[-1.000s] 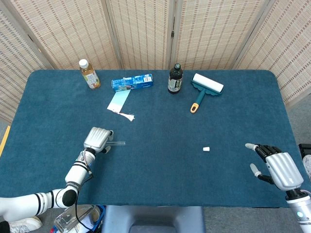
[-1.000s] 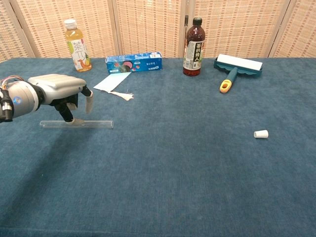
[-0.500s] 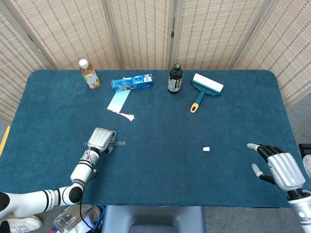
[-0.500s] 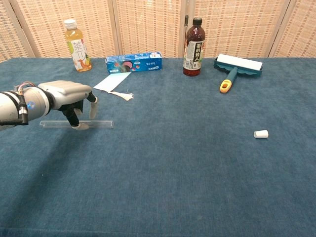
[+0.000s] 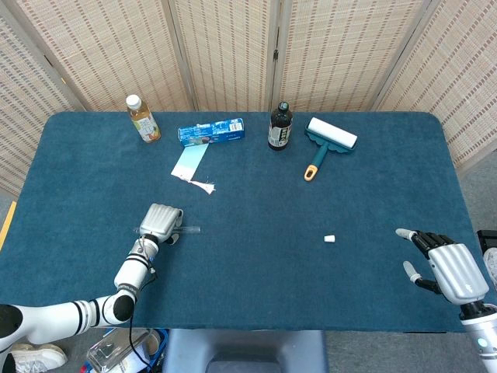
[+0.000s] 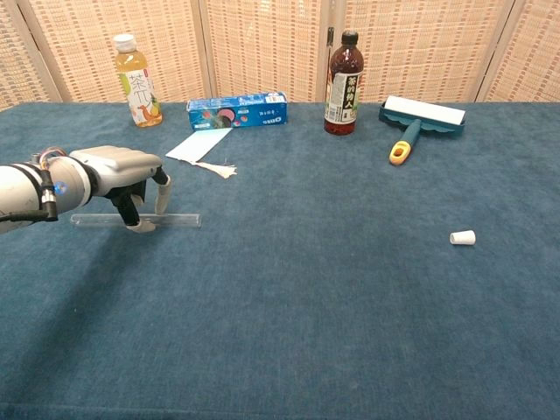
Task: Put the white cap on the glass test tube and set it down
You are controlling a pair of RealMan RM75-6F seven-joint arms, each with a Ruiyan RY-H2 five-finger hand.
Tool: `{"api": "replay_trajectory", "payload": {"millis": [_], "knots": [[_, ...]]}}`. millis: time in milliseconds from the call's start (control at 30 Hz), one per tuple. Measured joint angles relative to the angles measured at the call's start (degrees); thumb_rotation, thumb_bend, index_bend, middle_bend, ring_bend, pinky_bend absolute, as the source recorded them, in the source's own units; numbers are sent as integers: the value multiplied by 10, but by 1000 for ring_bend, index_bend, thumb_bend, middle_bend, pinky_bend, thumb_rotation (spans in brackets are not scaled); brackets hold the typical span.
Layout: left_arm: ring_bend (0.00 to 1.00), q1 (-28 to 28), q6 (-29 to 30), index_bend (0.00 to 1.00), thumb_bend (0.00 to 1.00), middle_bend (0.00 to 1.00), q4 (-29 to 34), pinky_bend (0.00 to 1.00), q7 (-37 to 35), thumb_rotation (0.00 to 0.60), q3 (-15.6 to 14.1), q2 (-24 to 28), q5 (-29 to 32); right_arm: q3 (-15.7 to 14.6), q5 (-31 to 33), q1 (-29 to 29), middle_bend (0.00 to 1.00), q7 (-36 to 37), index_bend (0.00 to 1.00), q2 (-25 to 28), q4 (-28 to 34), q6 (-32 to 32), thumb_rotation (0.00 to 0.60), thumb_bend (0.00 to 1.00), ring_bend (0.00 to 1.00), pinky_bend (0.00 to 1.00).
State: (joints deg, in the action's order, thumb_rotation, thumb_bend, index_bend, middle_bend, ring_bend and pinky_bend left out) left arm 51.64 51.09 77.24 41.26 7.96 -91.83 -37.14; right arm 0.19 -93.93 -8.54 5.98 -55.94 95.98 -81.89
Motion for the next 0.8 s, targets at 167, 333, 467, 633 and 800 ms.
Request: {"api": "replay_trajectory", "payload": {"millis": [167,333,467,633,800], "knots": [[1000,3,-3,493,273,996,-3,1000,0,600,-3,-1,10,0,1,0,329,2,223,-1,-3,-1,600,382,343,403],[1000,6,-4,509,293,997,-5,1000,-2,600,-6,-2,14,1,3,0,329,2,223,-1,-4,0,600,382,343,403],[1000,8,-6,517,337,997,-7,1000,-3,600,-8,-1,16,1,3,0,329,3,223,-1,-4,0,600,382,343,403],[1000,9,-4,534,369,998,-4,1000,-5,600,-9,2,18,1,4,-1,329,3,223,-2,-4,1,600,382,343,403],[1000,7,0,587,374,1000,-4,1000,-10,600,-12,2,12,2,3,-1,329,4,223,-2,-4,0,600,383,343,403]]}}
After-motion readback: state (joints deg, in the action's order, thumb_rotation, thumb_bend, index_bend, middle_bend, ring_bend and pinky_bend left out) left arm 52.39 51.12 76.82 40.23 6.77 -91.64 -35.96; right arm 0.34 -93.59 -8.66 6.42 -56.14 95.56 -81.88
